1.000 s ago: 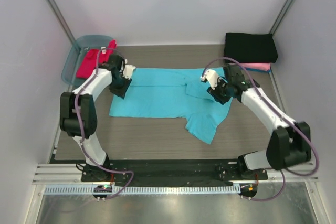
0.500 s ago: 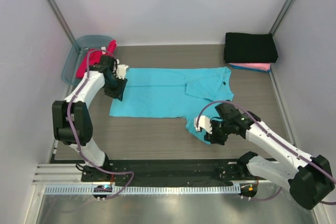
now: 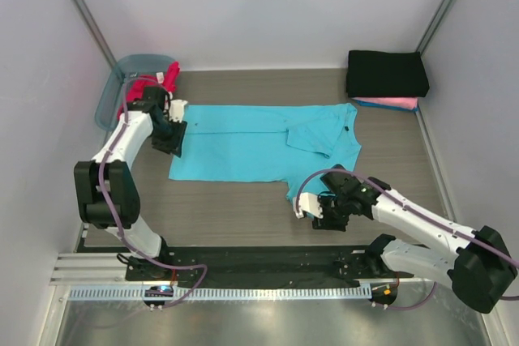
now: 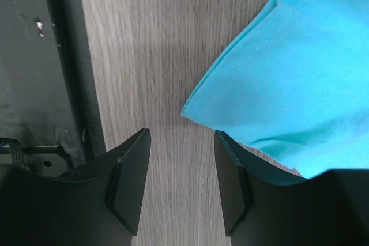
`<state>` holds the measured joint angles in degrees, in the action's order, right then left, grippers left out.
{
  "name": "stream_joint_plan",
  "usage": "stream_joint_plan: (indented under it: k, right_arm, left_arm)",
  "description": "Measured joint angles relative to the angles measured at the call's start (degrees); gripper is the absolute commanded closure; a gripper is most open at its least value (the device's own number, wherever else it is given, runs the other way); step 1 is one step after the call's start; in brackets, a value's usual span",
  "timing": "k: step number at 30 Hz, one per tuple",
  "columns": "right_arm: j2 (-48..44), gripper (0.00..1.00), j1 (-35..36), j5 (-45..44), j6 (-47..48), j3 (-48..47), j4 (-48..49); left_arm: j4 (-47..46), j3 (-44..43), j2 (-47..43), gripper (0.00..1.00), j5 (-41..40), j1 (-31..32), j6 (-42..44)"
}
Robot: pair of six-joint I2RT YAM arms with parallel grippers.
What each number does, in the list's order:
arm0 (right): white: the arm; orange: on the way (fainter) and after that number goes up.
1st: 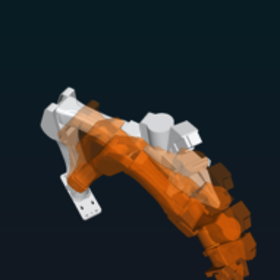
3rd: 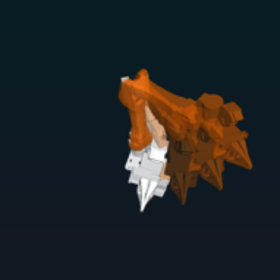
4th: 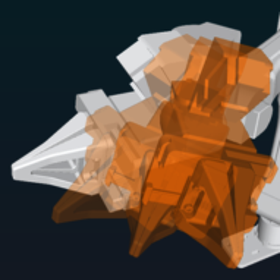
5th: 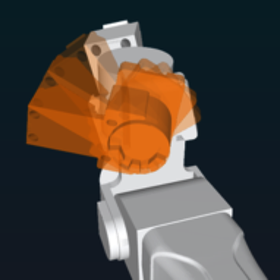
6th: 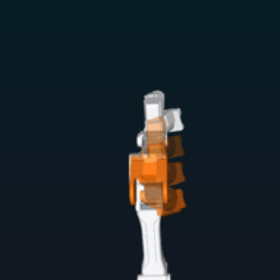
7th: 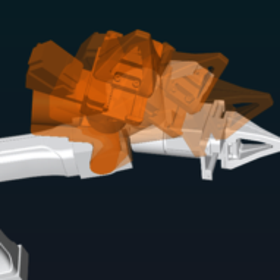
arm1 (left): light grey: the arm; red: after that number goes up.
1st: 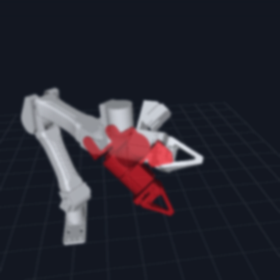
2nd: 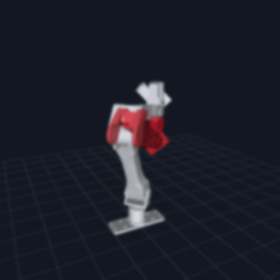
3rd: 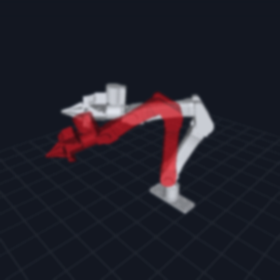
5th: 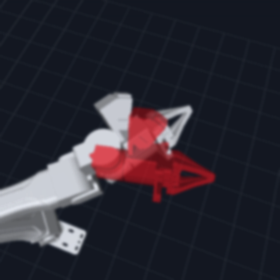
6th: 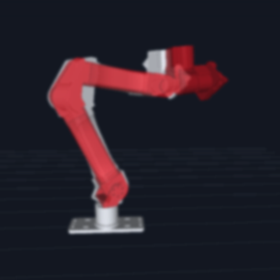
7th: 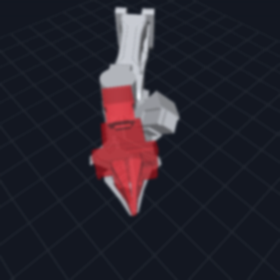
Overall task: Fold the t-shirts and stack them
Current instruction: Fold the tshirt
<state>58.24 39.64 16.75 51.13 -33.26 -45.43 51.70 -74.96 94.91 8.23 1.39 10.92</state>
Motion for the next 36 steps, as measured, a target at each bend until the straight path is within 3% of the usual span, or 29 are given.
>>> stream_joint_plan:
  k: [29,33,36]
  right_arm:
    - [6.7,0.55,0.0,-2.9,1.5,2.6,5.2]
    - [7.5,0.67,0.0,-2.5,1.4,2.3,5.2]
    - [7.9,0.83,0.0,-2.2,1.3,2.1,5.6]
  left_arm:
    - [-2.6,2.2,-1.8,0.59,0.8,-3.4,-1.1]
    - [-3.0,3.3,-2.0,0.59,0.8,-3.5,-1.1]
    - [-3.1,4.3,-2.4,0.59,0.8,-3.6,-1.1]
